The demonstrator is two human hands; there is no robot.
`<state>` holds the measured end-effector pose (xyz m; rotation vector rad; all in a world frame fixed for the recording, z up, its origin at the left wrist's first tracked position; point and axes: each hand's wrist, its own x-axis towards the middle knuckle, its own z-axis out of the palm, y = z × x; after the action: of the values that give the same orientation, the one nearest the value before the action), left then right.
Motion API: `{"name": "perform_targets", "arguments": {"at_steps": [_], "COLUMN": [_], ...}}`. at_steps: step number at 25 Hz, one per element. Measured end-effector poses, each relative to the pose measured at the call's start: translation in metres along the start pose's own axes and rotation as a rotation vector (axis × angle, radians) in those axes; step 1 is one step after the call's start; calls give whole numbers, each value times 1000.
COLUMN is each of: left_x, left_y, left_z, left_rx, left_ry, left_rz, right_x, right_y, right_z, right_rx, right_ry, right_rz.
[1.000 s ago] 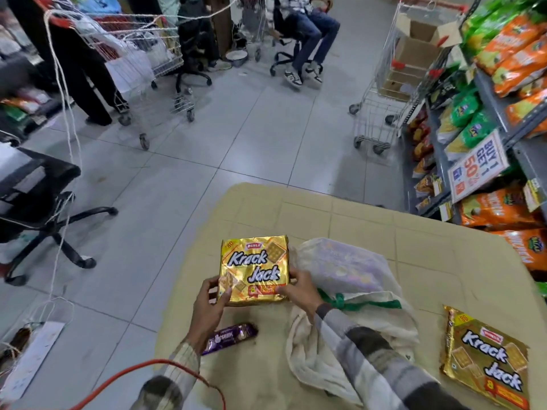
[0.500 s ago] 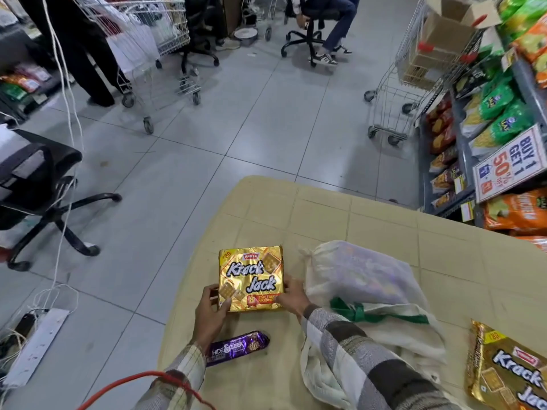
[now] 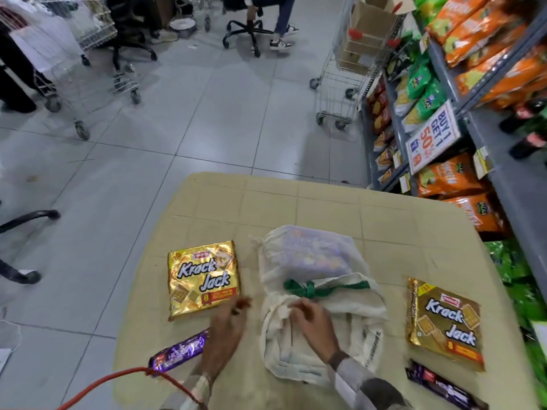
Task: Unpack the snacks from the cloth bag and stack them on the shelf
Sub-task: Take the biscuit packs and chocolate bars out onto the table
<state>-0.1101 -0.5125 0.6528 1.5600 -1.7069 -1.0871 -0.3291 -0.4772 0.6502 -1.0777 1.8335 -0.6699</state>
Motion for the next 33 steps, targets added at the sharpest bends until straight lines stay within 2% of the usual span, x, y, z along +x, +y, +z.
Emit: {"name": "perform_targets", "arguments": {"at_steps": [3,5,7,9,12,16,19,22,25,28,30,33], "left_x": [-18,-23,-22,-18,-6,17,57,111,152,178,194,225], "left_y": [23,14,11,8,15,43,56,62,58,49,44,38], "left_z": [74,119,142,148,144,125,108,102,105,113,118,119], "left_rx": [85,345,595,662,667,601,562,501,476,470,501,577], "left_ry": [-546,-707,-752,-689,-463,-125,-19,-39,-171,-286,-313,-297], "left_rz": [175,221,200,93,-3,85,157,122,68,116,195,222], "right_x": [-18,-19,-19,-14,-2,22,52,86,117,145,161,187], "right_y": [57,86,104,108,102,88,67,47,39,36,32,28], "right_z": [-49,-67,-78,-80,-90,-112,-132,-147,-155,-155,-154,-157], "right_rx": [-327,-587,-676,-696,-752,-735,-716,-722,-628,-501,-511,-677], "right_ry": [-8,-142,-191,-150,-1,236,329,211,85,26,47,191], "right_rz": [145,213,195,150,121,16,-51,17,94,185,179,-18]}}
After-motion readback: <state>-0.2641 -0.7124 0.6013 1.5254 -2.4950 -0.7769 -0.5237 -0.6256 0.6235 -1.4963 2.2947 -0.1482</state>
